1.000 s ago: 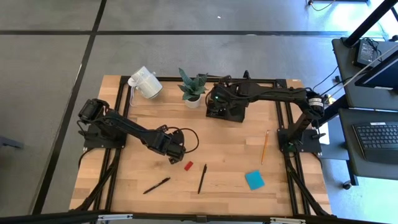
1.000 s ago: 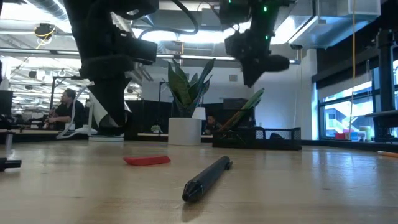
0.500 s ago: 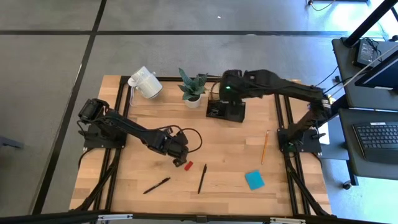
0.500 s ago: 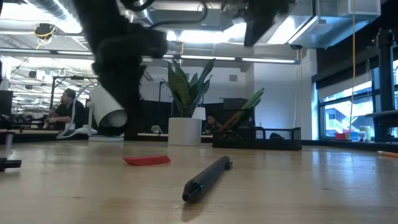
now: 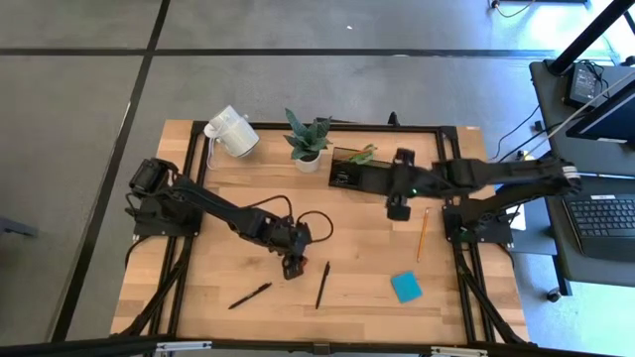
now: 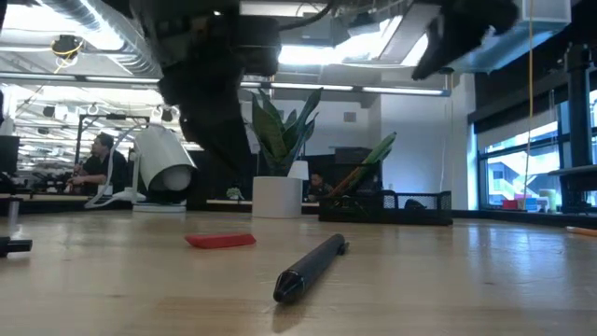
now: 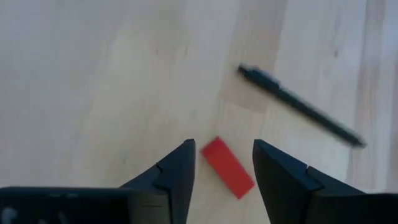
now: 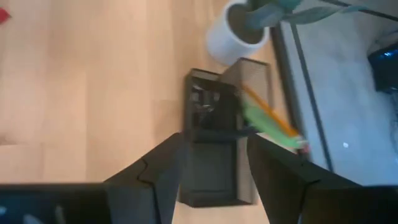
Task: Pick and place office supplies into organizer
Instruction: Put the red eraser into the desk organizer
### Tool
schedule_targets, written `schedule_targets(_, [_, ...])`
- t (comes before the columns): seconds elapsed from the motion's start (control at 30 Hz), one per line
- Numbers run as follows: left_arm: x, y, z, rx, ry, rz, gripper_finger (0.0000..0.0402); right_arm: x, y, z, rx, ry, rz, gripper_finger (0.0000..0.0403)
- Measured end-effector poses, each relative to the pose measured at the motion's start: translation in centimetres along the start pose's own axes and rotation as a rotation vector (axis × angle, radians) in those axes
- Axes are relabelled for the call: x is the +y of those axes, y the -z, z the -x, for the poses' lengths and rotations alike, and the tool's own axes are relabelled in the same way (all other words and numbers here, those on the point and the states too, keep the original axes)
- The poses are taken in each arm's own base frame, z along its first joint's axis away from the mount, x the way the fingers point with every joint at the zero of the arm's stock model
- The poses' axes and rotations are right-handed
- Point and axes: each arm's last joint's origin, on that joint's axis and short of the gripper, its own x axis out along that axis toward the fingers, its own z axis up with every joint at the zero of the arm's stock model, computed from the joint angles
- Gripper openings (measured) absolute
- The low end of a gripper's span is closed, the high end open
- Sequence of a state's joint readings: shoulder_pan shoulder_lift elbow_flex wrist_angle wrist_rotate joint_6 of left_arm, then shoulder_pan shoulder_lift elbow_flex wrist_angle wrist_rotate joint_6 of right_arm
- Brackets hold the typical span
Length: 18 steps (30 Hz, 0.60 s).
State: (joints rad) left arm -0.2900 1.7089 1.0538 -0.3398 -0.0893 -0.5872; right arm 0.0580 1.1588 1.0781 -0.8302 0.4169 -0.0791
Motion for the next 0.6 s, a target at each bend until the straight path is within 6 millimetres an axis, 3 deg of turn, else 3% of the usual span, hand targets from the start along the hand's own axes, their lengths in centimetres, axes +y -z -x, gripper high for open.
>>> schedule_targets(0.27, [-2.4,0.0,-2.4,0.08,-0.027,-0.049,0.0173,2.4,4.7,-2.7,-0.033,-0.02,-0.056,0.0183])
schedule_targets(0.47, [-3.3,-0.9,-3.3,0.258,-0.24,0.002,0.0173,2.9,5.8,-3.6,-0.009,-0.019,-0.043,0.0183])
schedule_targets(0.6, [-3.7,-1.6,-4.3,0.32,-0.241,0.083,0.0173,2.9,5.8,-3.6,-0.009,-0.018,-0.015,0.0183])
